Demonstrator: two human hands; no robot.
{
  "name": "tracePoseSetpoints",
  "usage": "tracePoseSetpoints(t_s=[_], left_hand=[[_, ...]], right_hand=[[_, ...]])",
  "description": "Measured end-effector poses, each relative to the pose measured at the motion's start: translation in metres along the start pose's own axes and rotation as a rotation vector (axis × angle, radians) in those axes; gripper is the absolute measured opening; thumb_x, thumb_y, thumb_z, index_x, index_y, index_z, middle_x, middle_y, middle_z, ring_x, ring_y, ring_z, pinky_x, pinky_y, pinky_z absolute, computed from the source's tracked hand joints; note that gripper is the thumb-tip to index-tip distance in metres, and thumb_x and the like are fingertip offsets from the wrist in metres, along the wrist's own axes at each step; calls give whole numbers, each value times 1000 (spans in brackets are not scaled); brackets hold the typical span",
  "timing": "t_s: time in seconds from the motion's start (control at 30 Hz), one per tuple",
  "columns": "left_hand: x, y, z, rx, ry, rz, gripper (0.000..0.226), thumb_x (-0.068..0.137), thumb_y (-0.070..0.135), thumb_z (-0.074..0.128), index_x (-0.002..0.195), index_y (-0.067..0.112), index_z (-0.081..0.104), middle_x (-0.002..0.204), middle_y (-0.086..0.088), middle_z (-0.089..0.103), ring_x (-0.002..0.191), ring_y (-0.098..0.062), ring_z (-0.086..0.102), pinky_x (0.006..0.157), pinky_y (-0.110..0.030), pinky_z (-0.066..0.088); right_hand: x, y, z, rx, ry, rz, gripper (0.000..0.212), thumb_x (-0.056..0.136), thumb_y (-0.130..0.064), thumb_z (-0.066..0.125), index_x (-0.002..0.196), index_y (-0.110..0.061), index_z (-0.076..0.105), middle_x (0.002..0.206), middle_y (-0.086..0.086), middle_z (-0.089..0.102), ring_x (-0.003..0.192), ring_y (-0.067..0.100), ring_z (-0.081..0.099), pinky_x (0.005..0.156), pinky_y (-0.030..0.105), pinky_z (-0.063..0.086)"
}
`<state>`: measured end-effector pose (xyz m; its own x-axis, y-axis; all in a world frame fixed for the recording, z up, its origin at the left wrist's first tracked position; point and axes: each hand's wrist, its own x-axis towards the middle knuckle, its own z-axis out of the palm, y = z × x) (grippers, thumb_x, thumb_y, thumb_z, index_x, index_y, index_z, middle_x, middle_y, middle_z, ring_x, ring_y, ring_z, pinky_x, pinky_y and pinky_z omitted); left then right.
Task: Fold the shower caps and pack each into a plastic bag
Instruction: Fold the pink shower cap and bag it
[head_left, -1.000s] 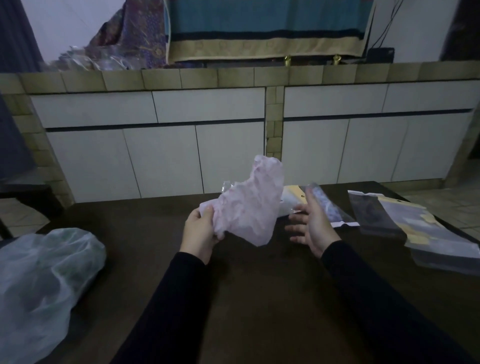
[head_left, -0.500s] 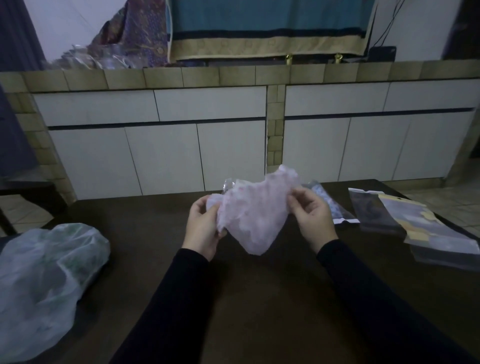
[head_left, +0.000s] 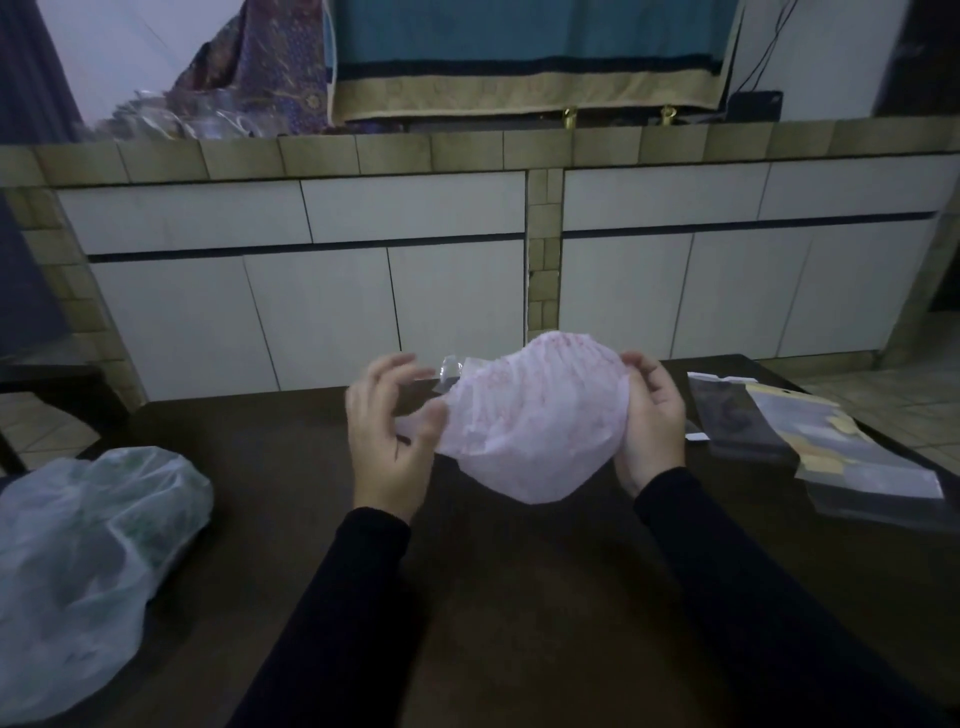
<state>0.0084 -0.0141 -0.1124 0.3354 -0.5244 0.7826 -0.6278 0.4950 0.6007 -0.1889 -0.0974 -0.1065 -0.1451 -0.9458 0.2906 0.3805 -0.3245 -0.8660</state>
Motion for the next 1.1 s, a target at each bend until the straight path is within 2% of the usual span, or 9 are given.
tracePoseSetpoints(t_s=[0.1, 0.27, 0.4, 0.5, 0.67, 0.77, 0.87, 0.93, 1.1], left_hand=[[-3, 2, 1, -2, -224, 73, 28, 80, 41, 67, 102, 24, 67, 108, 10, 65, 109, -9, 58, 96, -43, 46], [-2, 1, 1, -57, -225, -177, 20, 76, 15, 78, 93, 23, 73, 94, 13, 72, 94, -1, 64, 85, -24, 53], [6, 4, -5, -222, 74, -316, 13, 80, 10, 73, 74, 21, 69, 73, 8, 69, 73, -1, 63, 66, -12, 48], [10, 3, -11, -257, 252, -364, 15, 83, 16, 71, 71, 25, 66, 72, 9, 65, 74, -4, 60, 65, -11, 48], [9, 4, -11, -236, 192, -294, 14, 82, 12, 72, 73, 22, 67, 74, 6, 66, 74, -3, 61, 69, -14, 50], [9, 2, -10, -203, 162, -248, 12, 79, 11, 73, 75, 20, 68, 70, 13, 67, 75, -2, 62, 70, -13, 49], [9, 2, -10, -196, 161, -231, 15, 80, 9, 73, 75, 22, 68, 70, 20, 68, 76, 0, 62, 72, -14, 51], [8, 3, -10, -185, 155, -221, 13, 82, 14, 72, 76, 25, 67, 72, 22, 67, 77, 2, 62, 71, -12, 49], [7, -1, -21, -104, 74, -125, 16, 78, 45, 66, 73, 31, 63, 70, 20, 65, 72, 2, 59, 65, -10, 44]], right_hand=[[4, 2, -1, 33, 16, 70, 12, 96, -17, 52, 100, -23, 62, 108, 4, 65, 104, 24, 63, 82, 37, 56], [5, 4, -1, -69, 13, 52, 13, 98, -22, 50, 101, -28, 61, 111, 0, 64, 109, 19, 60, 93, 42, 52], [4, 5, -1, -255, 8, -28, 17, 98, -39, 46, 94, -34, 62, 110, -5, 64, 109, 17, 58, 95, 47, 50], [-2, 1, -1, -255, -204, -25, 24, 86, -48, 54, 92, -26, 64, 106, -5, 62, 109, 23, 56, 92, 43, 48], [1, -4, -6, -595, -325, -388, 28, 82, -42, 52, 109, -36, 58, 115, -27, 43, 116, 7, 47, 96, 27, 43], [0, -23, -2, -649, -563, -500, 28, 86, -49, 50, 111, -38, 58, 112, -28, 53, 108, -8, 49, 89, 5, 37], [-6, -25, 4, -817, -719, -486, 21, 81, -44, 67, 98, -32, 65, 94, -22, 63, 93, -1, 57, 83, 9, 42], [-7, -21, 4, -794, -683, -495, 2, 84, -26, 69, 84, -26, 67, 83, -15, 65, 87, 2, 59, 82, 15, 46], [-6, -25, 0, -587, -374, -519, 15, 92, -10, 59, 81, -21, 60, 78, -12, 60, 80, -7, 56, 71, 5, 43]])
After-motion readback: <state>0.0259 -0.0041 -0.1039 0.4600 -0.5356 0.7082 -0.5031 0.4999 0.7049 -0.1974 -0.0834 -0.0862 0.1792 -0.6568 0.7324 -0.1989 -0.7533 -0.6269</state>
